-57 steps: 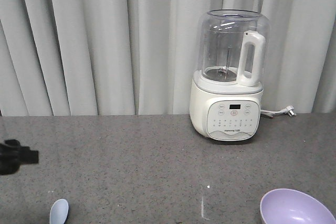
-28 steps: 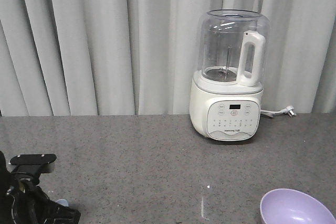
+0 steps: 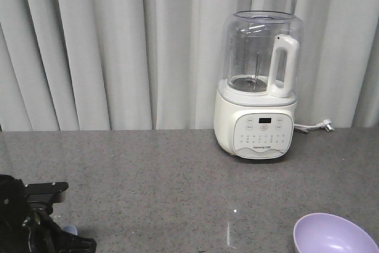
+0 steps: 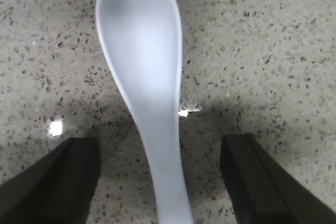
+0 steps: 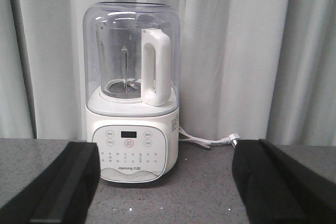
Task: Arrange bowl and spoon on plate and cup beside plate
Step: 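Lower the left gripper onto the white spoon and grasp it, then grasp the lavender bowl rim with the right gripper and lift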
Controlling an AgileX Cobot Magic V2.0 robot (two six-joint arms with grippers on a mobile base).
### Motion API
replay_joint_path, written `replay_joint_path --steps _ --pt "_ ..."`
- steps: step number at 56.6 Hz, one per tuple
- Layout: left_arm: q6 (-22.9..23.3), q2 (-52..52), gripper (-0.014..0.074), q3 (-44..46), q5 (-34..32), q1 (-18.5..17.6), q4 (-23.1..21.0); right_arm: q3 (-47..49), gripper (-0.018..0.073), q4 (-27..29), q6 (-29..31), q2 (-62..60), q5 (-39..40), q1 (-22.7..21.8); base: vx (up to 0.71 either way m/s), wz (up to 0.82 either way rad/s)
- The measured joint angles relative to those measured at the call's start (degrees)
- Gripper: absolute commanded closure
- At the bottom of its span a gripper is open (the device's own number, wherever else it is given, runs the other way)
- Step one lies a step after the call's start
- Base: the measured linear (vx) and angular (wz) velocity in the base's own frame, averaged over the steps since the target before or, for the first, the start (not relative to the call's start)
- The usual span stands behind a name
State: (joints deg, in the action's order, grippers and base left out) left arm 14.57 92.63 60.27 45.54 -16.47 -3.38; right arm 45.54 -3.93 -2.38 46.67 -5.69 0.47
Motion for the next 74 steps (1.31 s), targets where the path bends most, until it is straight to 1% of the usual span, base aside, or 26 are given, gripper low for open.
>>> replay_joint_path --steps 4,7,14,23,26,30,41,46,54,60,67,74 --pt "0.3 0.3 0.0048 0.0 -0.2 0.0 0.2 0.0 -0.0004 0.0 0.0 0.0 0.0 0.0 0.0 0.0" --pt "0.4 0.6 0.008 0.2 -0.2 0.0 0.4 0.0 -0.0004 0.0 0.0 0.0 0.0 0.0 0.0 0.0" --pt "0.4 0.9 0.0199 0.2 -0.3 0.0 0.8 0.0 -0.0004 -0.1 0.0 0.0 -0.1 0.0 0.0 0.0" --pt "0.4 1.5 0.0412 0.6 -0.3 0.0 1.5 0.0 -0.0004 -0.1 0.0 0.0 -0.1 0.0 0.0 0.0" --pt "0.2 1.6 0.0504 0.7 -0.3 0.0 1.6 0.0 -0.0004 -0.1 0.0 0.0 -0.1 0.0 0.0 0.0" --pt "-0.4 1.6 0.0603 0.7 -0.3 0.0 1.6 0.0 -0.0004 -0.1 0.0 0.0 -0.1 0.0 0.0 0.0" --pt "-2.3 1.3 0.0603 0.7 -0.3 0.0 1.5 0.0 -0.0004 -0.1 0.0 0.0 -1.1 0.0 0.0 0.0" --pt "-3.4 0.0 0.0602 0.5 -0.1 0.0 0.6 0.0 -0.0004 -0.1 0.0 0.0 -2.5 0.0 0.0 0.0" --pt "-3.9 -5.8 0.06 0.8 -0.5 0.0 0.4 0.0 -0.0004 -0.1 0.0 0.0 -3.2 0.0 0.0 0.0" --pt "-5.2 -11.3 0.0599 1.7 -0.7 0.0 0.4 0.0 -0.0004 -0.1 0.0 0.0 -5.0 0.0 0.0 0.0" --pt "-6.6 -17.7 0.0599 2.4 -0.6 0.0 0.4 0.0 -0.0004 -0.1 -0.3 0.1 -11.5 0.0 0.0 0.0" --pt "-7.6 -23.5 0.0599 2.4 -0.4 0.0 0.4 0.6 -0.0004 -0.2 -3.1 1.9 -21.0 0.0 0.0 0.0"
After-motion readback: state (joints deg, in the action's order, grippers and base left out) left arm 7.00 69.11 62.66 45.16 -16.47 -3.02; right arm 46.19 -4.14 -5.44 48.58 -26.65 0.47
